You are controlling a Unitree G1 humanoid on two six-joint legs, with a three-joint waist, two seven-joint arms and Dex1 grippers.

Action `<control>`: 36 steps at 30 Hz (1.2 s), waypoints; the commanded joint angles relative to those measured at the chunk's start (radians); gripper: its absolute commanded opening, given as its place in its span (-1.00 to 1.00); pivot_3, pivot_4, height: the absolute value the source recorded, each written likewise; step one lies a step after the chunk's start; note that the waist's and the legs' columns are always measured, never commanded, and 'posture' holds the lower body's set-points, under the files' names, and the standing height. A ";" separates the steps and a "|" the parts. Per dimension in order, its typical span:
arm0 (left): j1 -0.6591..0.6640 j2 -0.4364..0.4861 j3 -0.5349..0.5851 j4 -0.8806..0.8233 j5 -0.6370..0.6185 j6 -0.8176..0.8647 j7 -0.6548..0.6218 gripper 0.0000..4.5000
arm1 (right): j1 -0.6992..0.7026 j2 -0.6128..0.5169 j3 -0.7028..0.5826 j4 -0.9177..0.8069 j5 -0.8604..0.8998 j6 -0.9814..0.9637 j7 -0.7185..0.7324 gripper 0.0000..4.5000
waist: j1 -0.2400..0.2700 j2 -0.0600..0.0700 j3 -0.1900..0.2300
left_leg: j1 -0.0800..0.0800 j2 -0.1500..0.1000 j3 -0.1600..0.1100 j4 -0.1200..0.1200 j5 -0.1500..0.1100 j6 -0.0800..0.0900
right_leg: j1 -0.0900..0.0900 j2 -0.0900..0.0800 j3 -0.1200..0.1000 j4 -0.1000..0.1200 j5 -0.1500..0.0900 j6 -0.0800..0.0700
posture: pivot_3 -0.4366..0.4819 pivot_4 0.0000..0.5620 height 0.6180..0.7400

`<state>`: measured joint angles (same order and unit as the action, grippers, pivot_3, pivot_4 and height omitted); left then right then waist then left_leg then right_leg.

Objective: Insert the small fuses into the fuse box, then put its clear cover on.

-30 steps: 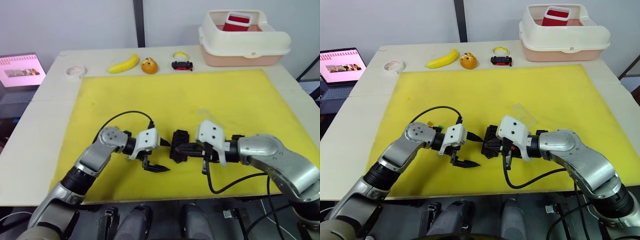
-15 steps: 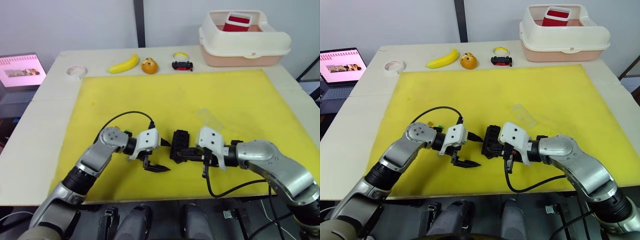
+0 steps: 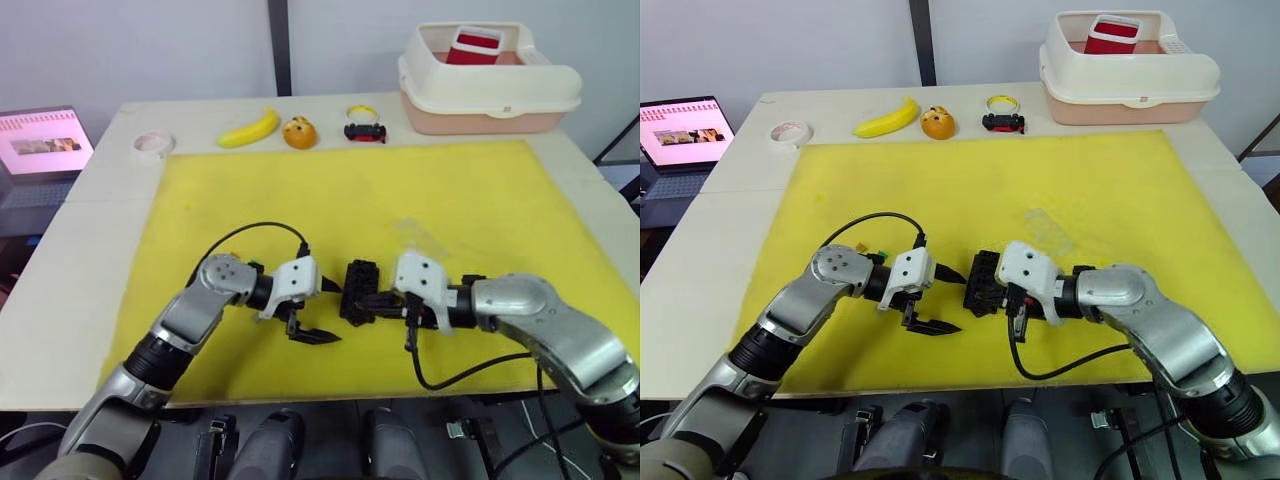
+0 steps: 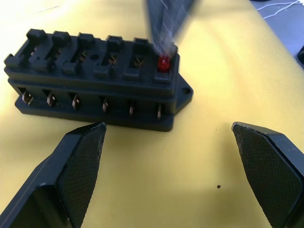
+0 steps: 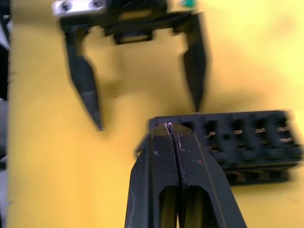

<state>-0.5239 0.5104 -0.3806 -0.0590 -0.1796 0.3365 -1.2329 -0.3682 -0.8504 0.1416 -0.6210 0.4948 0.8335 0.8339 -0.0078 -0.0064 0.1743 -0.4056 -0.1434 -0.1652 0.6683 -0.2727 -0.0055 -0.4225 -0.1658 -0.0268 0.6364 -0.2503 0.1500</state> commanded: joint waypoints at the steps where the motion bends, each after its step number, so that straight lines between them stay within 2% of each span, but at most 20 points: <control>1: -0.031 0.026 0.067 -0.057 -0.065 0.058 -0.011 1.00 | -0.038 -0.037 -0.092 -0.075 0.071 0.043 0.018 -0.99 | 0.001 0.000 0.000 | 0.000 0.000 0.000 0.000 0.000 0.000 | 0.000 0.000 0.000 0.000 0.000 0.000 | -0.05 -0.47 1.00; 5: -0.046 0.122 0.178 -0.127 -0.223 0.238 -0.068 1.00 | -0.024 -0.128 -0.193 -0.099 0.111 0.054 0.065 -0.99 | -0.001 0.000 0.000 | -0.001 0.000 0.000 0.000 0.000 0.000 | -0.001 0.000 0.000 0.000 0.000 0.000 | -0.05 -0.47 1.00; 7: -0.043 0.220 0.239 -0.154 -0.303 0.326 -0.131 1.00 | 0.034 -0.202 -0.263 -0.096 0.116 0.036 0.119 -0.99 | -0.002 0.000 0.000 | -0.001 0.000 0.000 0.000 0.000 0.000 | -0.001 0.000 0.000 0.000 0.000 0.000 | -0.05 -0.47 1.00; 10: -0.024 0.360 0.305 -0.137 -0.358 0.384 -0.196 1.00 | 0.150 -0.290 -0.368 -0.083 0.109 0.002 0.202 -0.99 | -0.002 0.000 0.000 | -0.001 0.000 0.000 -0.001 0.000 0.000 | -0.001 0.000 0.000 0.000 0.000 0.000 | -0.05 -0.47 1.00; 13: -0.017 0.499 0.354 0.000 -0.320 0.357 -0.245 1.00 | 0.285 -0.341 -0.497 -0.039 0.080 -0.035 0.283 -0.63 | -0.002 0.000 0.000 | 0.000 0.000 0.000 -0.001 0.000 0.000 | -0.001 0.000 0.000 0.000 0.000 0.000 | -0.05 -0.47 1.00; 16: 0.005 0.610 0.388 0.148 -0.278 0.287 -0.289 1.00 | 0.391 -0.368 -0.614 0.025 0.033 -0.079 0.349 -0.01 | -0.002 0.000 0.000 | 0.000 0.000 0.001 -0.001 0.000 0.000 | -0.001 0.001 0.000 0.000 0.000 0.000 | -0.05 -0.47 1.00; 20: 0.041 0.704 0.412 0.398 -0.181 0.122 -0.304 1.00 | 0.525 -0.380 -0.748 0.149 -0.077 -0.168 0.423 0.86 | -0.001 0.001 0.001 | 0.000 0.000 0.001 -0.001 0.000 0.000 | -0.001 0.001 0.000 0.000 0.000 0.000 | -0.05 -0.47 1.00; 21: 0.044 0.718 0.416 0.453 -0.162 0.088 -0.304 1.00 | 0.549 -0.378 -0.776 0.177 -0.096 -0.184 0.437 0.97 | -0.002 0.001 0.001 | 0.000 0.000 0.001 -0.001 0.000 0.000 | -0.001 0.001 0.000 0.000 0.000 0.000 | -0.05 -0.47 1.00; 25: 0.052 0.730 0.444 0.570 -0.143 0.037 -0.298 1.00 | 0.634 -0.370 -0.853 0.278 -0.179 -0.268 0.475 0.97 | 0.002 0.001 0.001 | 0.000 0.000 0.001 -0.001 0.000 0.000 | -0.001 0.000 0.000 0.000 0.000 0.000 | -0.05 -0.47 1.00; 28: 0.050 0.712 0.436 0.589 -0.127 0.013 -0.298 1.00 | 0.642 -0.357 -0.840 0.294 -0.187 -0.295 0.470 0.97 | -0.001 0.001 0.001 | 0.000 0.000 0.001 -0.001 0.000 0.000 | -0.001 0.000 0.000 0.000 0.000 0.000 | -0.05 -0.47 1.00; 32: 0.027 0.680 0.422 0.562 -0.131 0.038 -0.305 1.00 | 0.590 -0.358 -0.790 0.266 -0.164 -0.287 0.437 0.97 | -0.004 0.001 0.001 | 0.000 0.001 0.001 -0.002 0.000 0.000 | -0.001 0.000 0.000 0.000 0.000 0.000 | -0.05 -0.47 1.00; 36: -0.036 0.606 0.389 0.567 -0.129 0.088 -0.297 1.00 | 0.455 -0.360 -0.690 0.159 -0.064 -0.216 0.387 0.97 | -0.005 0.001 0.001 | 0.000 0.001 0.001 -0.001 0.000 0.000 | -0.002 0.000 0.000 0.001 0.000 0.000 | -0.05 -0.47 1.00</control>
<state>-0.5355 1.1209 0.0118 0.5171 -0.3059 0.4013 -1.5308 0.1198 -1.2027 -0.5581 -0.4042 0.3841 0.5997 1.2422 -0.0124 -0.0054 0.1750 -0.4056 -0.1425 -0.1645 0.6670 -0.2727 -0.0057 -0.4240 -0.1657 -0.0268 0.6382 -0.2504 0.1501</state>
